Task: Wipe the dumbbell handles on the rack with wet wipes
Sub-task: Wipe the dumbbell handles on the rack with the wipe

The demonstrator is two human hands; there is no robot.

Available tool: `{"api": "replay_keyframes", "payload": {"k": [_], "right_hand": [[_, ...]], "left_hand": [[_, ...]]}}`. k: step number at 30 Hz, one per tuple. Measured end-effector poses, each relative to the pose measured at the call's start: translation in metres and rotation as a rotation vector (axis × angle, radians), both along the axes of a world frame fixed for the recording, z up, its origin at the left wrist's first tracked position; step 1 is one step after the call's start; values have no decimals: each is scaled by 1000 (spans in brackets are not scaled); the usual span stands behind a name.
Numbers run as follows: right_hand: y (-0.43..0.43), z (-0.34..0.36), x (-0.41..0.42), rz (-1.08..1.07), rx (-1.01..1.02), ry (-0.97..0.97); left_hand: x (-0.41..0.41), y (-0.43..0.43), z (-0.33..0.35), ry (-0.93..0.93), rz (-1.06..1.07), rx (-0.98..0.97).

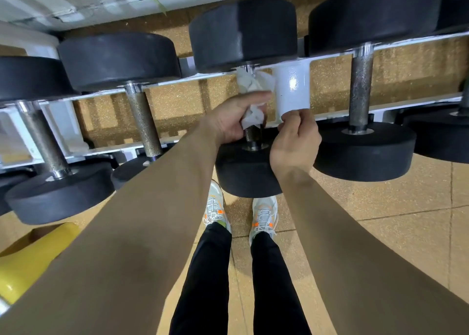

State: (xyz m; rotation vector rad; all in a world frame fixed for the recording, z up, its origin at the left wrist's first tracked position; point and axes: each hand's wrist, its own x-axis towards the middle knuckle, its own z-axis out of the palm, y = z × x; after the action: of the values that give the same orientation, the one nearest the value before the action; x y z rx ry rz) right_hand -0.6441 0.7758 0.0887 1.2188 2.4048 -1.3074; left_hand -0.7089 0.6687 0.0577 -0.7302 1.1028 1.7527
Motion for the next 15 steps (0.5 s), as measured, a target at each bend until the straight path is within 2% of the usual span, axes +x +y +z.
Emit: {"api": "replay_keyframes", "payload": {"k": [2,6,9,12,14,15], "right_hand": [[1,0,1,9,2,-4],[2,-1,0,14,-8,-14],[3,1,0,22,-8,-7],[3,1,0,41,6,-12],[3,1,-3,135,35,-80],[4,1,-6,251,71,-157]], "left_hand": [[7,-3,-2,25,-121,-24],[14,-7,11,173,-431,-296],[19,-8,20,245,-571,-468],[31,-11,24,322,-748,-537],[38,-14,21,366,-783,-591],[41,-16,20,385,-807,-646]]}}
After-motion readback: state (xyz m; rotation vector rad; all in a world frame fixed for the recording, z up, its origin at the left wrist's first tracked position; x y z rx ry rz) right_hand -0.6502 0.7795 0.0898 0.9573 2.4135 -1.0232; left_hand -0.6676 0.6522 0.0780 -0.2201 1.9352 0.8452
